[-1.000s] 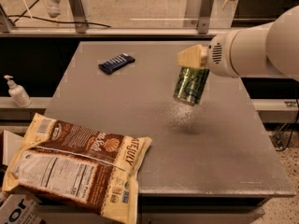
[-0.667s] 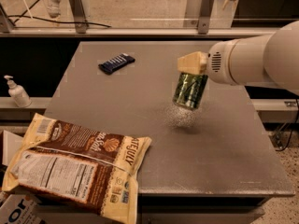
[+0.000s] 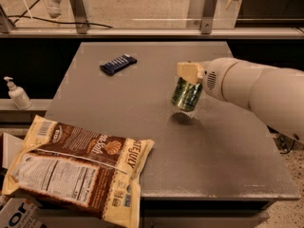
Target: Place green can upright
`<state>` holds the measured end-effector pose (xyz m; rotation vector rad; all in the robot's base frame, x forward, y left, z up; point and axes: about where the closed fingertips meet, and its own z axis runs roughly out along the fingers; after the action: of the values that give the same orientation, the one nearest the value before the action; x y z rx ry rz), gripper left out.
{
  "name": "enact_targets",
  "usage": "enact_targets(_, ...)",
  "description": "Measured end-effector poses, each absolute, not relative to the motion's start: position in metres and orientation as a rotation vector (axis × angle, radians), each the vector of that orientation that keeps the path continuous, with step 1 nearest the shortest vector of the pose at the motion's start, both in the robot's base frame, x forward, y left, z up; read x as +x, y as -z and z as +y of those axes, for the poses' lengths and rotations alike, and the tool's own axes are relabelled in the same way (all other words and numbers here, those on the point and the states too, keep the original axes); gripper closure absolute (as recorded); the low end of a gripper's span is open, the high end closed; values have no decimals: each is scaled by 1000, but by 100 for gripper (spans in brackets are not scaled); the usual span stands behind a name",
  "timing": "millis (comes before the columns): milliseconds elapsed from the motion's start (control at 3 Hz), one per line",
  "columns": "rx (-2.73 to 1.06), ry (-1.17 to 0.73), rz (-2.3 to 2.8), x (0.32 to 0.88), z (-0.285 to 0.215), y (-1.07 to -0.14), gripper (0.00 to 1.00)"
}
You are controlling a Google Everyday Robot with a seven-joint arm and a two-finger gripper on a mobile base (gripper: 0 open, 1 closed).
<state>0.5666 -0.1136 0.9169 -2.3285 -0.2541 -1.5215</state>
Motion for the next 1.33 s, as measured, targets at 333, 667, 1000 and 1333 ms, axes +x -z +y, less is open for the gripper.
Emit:
enact_targets(333,-2227,1699,-257,580,-116,-932,100)
enact_targets(667,-2125,1882,-274,590,-125,-953,100)
enact_targets(1000,-2087,1981,-323,590,-130,-952,100)
enact_targets(1333,-2072,2049,-413,586,-131,-942,100)
